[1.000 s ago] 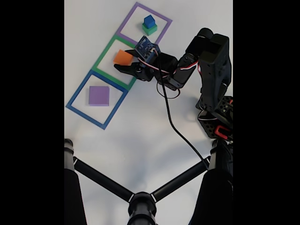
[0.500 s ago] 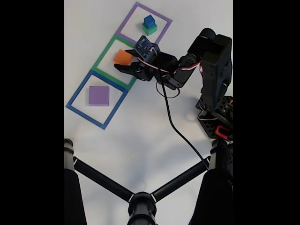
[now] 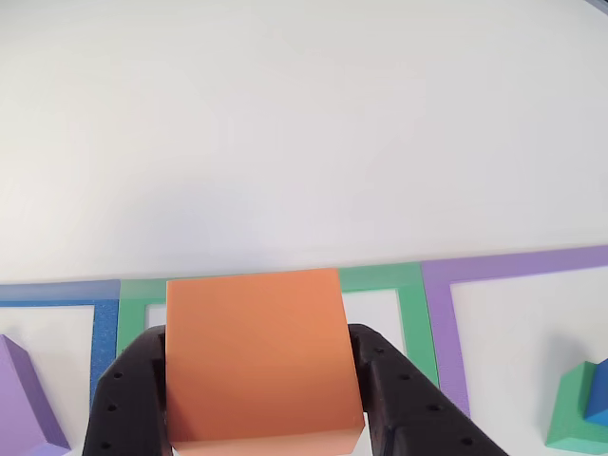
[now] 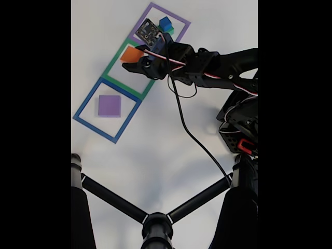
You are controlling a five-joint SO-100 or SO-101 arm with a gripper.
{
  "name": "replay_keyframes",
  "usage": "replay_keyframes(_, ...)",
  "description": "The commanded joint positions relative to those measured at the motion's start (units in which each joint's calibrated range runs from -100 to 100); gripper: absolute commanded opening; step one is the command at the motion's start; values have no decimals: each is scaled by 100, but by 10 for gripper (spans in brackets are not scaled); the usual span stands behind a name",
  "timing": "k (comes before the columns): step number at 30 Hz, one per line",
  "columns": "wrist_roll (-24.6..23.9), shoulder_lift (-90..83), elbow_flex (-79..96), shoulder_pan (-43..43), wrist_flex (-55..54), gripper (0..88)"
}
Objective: Tower of hanoi
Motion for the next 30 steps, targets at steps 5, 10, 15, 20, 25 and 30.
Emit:
replay_keyframes(5, -92, -1325, -2873, -193, 4393, 114)
replay_keyframes(10, -938, -1357, -4726, -521, 6328, 113)
replay_keyframes(15, -1360, -1357, -6008, -925, 7623, 113)
replay_keyframes(20, -1544, -1341, -6771, -1276, 8376, 113)
replay_keyframes(25, -1342, -1390, -6935, -1512, 8643, 114)
replay_keyframes(30, -974, -1502, -6335, -1726, 8189, 117)
